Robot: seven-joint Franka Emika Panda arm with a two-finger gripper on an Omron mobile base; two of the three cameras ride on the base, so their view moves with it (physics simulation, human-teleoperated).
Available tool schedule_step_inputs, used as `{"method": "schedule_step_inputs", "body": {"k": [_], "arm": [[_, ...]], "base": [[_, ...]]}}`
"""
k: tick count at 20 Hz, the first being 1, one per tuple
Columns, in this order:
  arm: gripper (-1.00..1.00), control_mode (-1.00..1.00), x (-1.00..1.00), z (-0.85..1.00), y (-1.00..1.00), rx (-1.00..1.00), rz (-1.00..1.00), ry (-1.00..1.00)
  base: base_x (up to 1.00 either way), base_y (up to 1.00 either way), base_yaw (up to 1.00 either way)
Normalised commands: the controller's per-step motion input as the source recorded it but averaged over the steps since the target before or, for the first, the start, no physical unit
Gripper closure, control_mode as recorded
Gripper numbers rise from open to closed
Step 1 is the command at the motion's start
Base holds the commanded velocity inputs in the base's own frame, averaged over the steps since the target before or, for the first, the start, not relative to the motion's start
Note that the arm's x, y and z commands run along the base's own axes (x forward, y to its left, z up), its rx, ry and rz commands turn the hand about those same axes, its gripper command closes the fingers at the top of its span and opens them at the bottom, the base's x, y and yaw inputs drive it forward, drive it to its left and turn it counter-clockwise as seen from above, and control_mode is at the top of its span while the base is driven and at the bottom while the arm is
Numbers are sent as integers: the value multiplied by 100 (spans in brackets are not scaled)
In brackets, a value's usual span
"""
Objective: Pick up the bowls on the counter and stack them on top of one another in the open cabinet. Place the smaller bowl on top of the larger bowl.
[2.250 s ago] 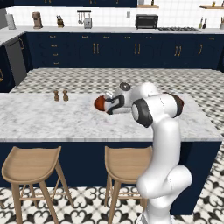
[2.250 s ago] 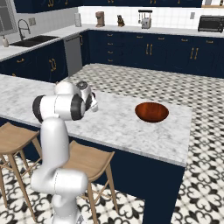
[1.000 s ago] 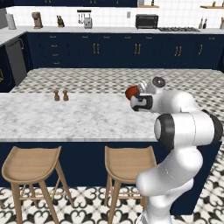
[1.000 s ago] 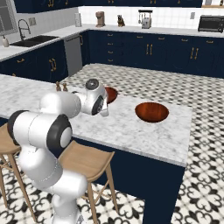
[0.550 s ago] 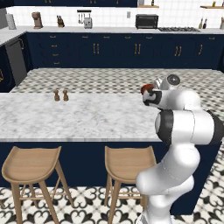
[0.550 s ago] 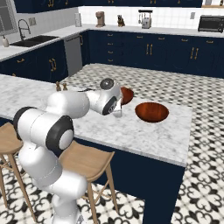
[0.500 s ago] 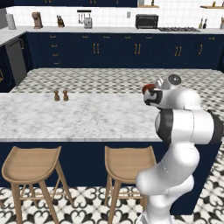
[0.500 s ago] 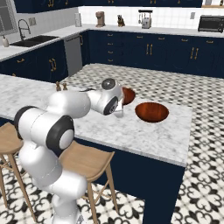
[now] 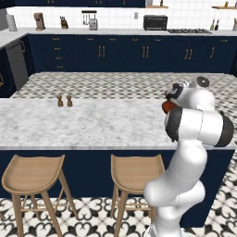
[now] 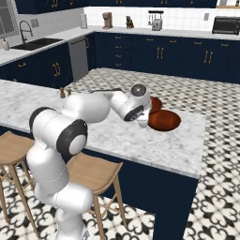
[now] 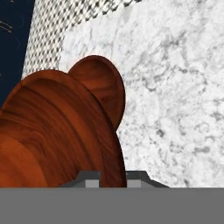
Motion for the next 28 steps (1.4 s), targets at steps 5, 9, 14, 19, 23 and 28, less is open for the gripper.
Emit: {"method": "schedule_step_inputs", "body": {"k": [5,9,14,19,23,28], "arm": [[100,-100,1,-8,-64,15,0,2],[100,-100,26,-23,-35,3,2,8],[100,-100,25,-30,-11,0,1,11],[100,-100,49,-41,0,0,3,0],[100,-100,53,-47,0,0,7,0],[100,-100,40,-43,-4,0,7,5]], "base": [[0,0,0],[0,0,0],[0,0,0],[0,0,0],[0,0,0],[0,0,0]]}}
